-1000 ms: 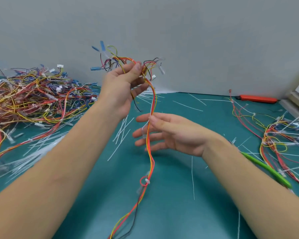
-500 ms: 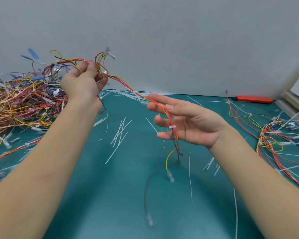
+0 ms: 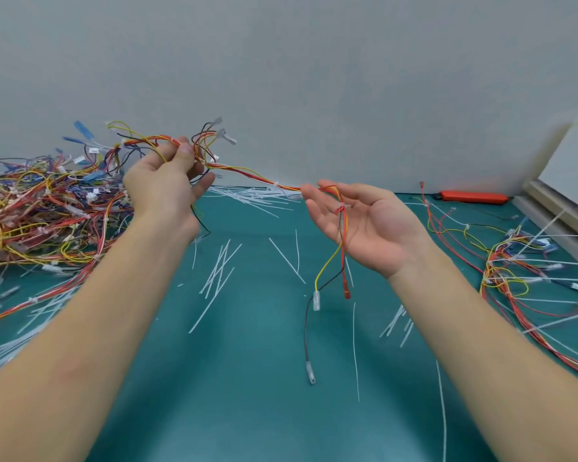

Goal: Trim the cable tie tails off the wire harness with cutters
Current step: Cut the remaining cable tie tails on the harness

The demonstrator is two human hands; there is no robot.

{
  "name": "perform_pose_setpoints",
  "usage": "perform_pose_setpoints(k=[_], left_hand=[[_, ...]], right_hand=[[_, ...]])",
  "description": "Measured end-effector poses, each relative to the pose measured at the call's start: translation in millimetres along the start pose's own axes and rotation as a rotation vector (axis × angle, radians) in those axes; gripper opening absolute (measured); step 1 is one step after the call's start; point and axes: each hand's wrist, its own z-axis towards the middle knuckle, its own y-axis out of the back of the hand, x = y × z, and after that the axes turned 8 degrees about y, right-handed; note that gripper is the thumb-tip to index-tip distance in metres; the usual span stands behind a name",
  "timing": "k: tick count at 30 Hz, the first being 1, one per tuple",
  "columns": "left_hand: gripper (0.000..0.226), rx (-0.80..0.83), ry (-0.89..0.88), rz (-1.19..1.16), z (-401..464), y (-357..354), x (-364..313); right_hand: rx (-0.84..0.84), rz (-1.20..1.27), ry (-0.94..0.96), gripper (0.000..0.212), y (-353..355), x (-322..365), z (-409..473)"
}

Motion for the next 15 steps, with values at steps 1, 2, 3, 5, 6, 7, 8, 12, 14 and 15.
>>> perform_pose_setpoints(k=[1, 2, 3, 5, 6, 7, 8, 12, 14, 15], left_hand=[[0.006, 0.006, -0.006, 0.0, -1, -1, 0], [0.005, 0.015, -0.013, 0.001, -2, -2, 0], [0.004, 0.027, -0.021, 0.005, -2, -3, 0], [0.003, 0.048, -0.044, 0.015, -5, -5, 0], [0.004, 0.057, -0.06, 0.02, -7, -6, 0], [0.004, 0.067, -0.075, 0.023, -8, -7, 0], [0.005, 0.078, -0.09, 0.026, -10, -8, 0], [0.012, 0.119, -0.155, 0.047, -14, -10, -3], [0.015, 0.149, -0.201, 0.095, -15, -11, -5], [0.017, 0.17, -0.229, 0.13, -17, -12, -6]], right_hand=[[-0.014, 0.016, 0.015, 0.033, 0, 1, 0], [-0.026, 0.037, 0.03, 0.034, 0, 3, 1], [-0.037, 0.058, 0.043, 0.036, 1, 4, 1], [-0.056, 0.084, 0.067, 0.039, 1, 6, 2], [-0.064, 0.091, 0.073, 0.04, 1, 7, 2], [-0.073, 0.096, 0.075, 0.039, 2, 8, 2], [-0.082, 0.097, 0.073, 0.037, 2, 9, 2], [-0.092, 0.03, 0.026, 0.035, 9, 17, 2], [-0.077, -0.096, -0.018, 0.031, 13, 21, 0], [-0.06, -0.173, -0.043, 0.031, 16, 23, -1]])
